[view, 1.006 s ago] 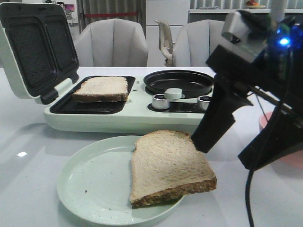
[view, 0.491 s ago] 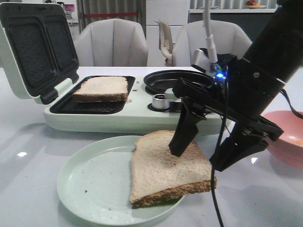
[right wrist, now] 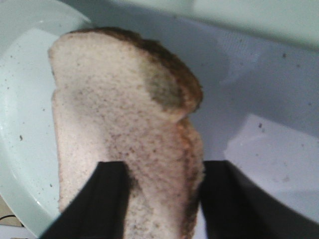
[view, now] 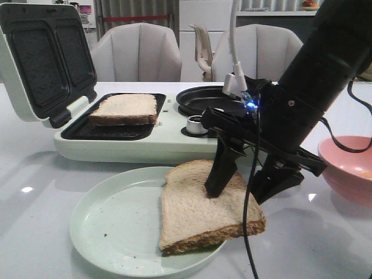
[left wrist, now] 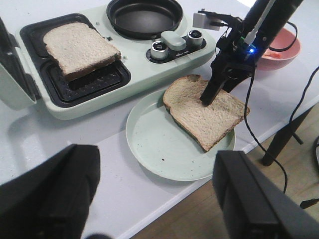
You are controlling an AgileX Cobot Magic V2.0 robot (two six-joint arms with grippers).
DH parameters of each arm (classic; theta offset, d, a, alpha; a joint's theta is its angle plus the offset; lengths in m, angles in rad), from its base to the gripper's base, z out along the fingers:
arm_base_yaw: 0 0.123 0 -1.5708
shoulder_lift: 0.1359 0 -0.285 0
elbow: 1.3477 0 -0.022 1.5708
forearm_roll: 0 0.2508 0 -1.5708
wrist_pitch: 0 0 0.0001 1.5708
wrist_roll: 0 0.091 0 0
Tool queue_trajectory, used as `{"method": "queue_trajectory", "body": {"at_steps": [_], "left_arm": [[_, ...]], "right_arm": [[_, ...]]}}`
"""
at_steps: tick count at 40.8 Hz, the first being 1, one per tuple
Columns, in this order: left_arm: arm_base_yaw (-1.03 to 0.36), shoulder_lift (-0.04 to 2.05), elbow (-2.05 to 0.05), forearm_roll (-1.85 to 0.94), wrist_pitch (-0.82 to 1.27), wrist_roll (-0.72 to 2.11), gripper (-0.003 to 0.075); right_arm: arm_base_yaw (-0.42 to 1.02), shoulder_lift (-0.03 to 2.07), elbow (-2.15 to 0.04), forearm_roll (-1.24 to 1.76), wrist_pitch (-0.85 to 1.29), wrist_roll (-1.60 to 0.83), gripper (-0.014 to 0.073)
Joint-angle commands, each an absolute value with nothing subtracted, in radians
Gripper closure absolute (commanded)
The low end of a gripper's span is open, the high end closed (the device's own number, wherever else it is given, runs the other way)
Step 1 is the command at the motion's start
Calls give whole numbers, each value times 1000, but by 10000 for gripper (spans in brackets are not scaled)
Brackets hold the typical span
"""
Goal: Make breakfast with bread and shrimp
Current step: 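Grasp the edge of the second bread slice with the right gripper, then carry the slice over and lay it on the first slice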
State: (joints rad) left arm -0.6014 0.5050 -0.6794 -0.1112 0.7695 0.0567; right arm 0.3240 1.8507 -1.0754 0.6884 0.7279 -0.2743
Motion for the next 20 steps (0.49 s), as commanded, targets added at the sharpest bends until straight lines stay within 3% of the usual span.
{"method": "queue_trajectory", "body": {"at_steps": [1,13,20], "left_arm": [[-603,508,-705,-114,688,52,191],[-603,508,-705,-88,688,52,192],[-603,508,-705,-88,688,52,192]], "right_arm": [[323,1794,-1103,721,743,-301,314],[321,1700,-1103,720,762,-310,547],[323,1605,-1107,729,827,-309,558]]}}
